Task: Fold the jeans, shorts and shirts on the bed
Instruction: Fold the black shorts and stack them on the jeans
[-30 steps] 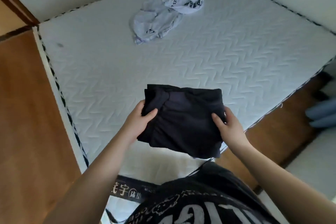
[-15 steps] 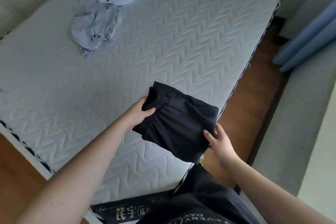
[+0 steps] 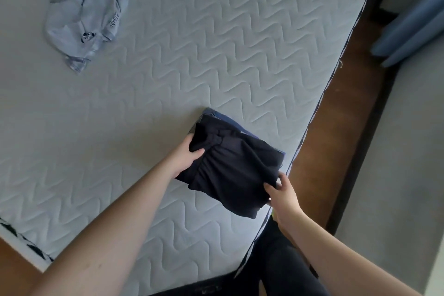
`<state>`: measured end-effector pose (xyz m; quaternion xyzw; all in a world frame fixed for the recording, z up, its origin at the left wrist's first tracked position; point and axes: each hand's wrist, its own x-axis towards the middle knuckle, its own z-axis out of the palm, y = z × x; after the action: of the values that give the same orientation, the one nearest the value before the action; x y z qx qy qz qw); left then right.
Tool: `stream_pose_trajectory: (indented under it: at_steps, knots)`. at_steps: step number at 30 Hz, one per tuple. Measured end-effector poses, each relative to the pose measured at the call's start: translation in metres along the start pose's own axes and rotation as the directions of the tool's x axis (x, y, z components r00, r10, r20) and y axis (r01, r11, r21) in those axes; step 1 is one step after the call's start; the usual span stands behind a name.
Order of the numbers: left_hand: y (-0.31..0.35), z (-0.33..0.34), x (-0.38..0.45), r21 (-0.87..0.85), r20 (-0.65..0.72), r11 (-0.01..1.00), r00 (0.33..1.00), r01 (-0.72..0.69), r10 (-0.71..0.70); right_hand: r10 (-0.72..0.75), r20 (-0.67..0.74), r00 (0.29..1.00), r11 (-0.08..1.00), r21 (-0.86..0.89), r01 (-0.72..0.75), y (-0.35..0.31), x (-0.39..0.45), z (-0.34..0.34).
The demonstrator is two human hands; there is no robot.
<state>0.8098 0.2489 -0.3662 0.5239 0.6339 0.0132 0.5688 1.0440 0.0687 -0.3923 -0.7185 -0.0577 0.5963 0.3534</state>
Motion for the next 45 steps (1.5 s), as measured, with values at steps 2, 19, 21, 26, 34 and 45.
stream_pose_trajectory:
  at_steps: [2, 19, 21, 26, 34, 45]
  knots:
    - [-0.003, 0.002, 0.020, 0.052, 0.023, 0.999, 1.000, -0.005, 0.004, 0.035, -0.005, 0.999, 0.999, 0.017, -0.035, 0.006, 0.019, 0.001]
    - [-0.027, 0.026, 0.127, 0.192, -0.170, 0.981, 0.985, 0.016, 0.017, -0.005, -0.107, 0.994, 0.997, -0.072, -0.002, 0.000, 0.114, 0.006]
    - [-0.029, 0.021, 0.131, 0.175, -0.158, 0.984, 0.986, -0.022, 0.050, -0.061, -0.157, 0.986, 0.994, -0.098, 0.046, 0.003, 0.120, 0.003]
    - [-0.036, 0.024, 0.133, 0.250, -0.194, 0.964, 0.971, -0.089, 0.140, -0.216, -0.217, 0.952, 0.933, -0.334, 0.135, -0.003, 0.126, 0.000]
    - [-0.077, 0.006, 0.096, 0.478, -0.178, 0.867, 0.982, 0.138, -0.058, -0.018, -0.070, 0.997, 0.890, -0.455, -0.016, 0.039, 0.076, 0.012]
    - [-0.091, 0.026, 0.085, 0.513, -0.288, 0.857, 0.950, 0.049, 0.118, -0.007, -0.010, 1.000, 0.798, -0.602, 0.000, 0.058, 0.082, 0.015]
